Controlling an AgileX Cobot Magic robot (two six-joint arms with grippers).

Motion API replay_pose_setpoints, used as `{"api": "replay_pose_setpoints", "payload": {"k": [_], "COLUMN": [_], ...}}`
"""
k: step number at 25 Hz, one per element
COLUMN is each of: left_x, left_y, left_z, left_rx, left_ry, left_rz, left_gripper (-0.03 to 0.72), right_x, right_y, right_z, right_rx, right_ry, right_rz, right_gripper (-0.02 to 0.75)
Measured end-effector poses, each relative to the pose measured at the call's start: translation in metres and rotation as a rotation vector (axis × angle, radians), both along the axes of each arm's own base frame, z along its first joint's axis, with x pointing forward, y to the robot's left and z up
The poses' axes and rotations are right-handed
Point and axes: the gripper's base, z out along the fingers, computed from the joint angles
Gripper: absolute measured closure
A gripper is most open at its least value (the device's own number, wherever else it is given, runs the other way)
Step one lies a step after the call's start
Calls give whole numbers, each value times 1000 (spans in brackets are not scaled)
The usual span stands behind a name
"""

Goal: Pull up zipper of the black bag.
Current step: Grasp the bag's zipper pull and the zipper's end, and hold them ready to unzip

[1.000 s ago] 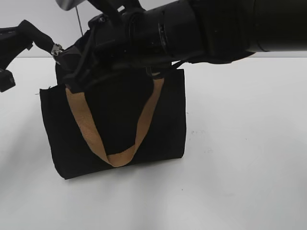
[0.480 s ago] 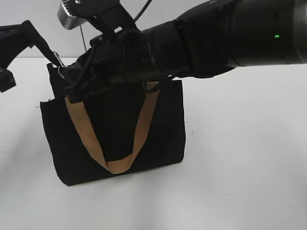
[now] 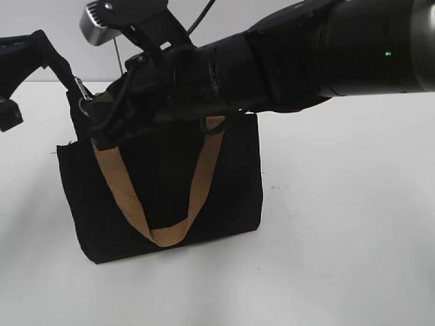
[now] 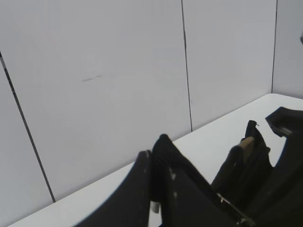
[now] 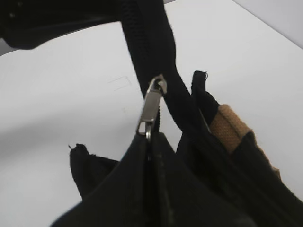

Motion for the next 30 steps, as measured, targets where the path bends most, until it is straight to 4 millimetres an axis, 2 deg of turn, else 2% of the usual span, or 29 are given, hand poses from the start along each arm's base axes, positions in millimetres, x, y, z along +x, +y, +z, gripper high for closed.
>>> {"api": "replay_pose_setpoints", "payload": {"k": [5,13,20,30], "left_x": [0,0,0,0], "left_y": [0,0,0,0], "left_z": [0,0,0,0], "left_rx": [1,1,2,2], "left_ry": [0,0,1,3], "left_rz": [-1,0,0,2], "left_gripper": [680,680,680,680], "right_x": [1,2,1,-4], "right_y": [1,2,2,-2], "right_z": [-7,-8,-8,17], "right_rx": [-11,-10,-4,40], "right_ry": [14,18,26,-10], "right_rz": [3,3,5,4], "right_gripper": [715,701,738,738]}}
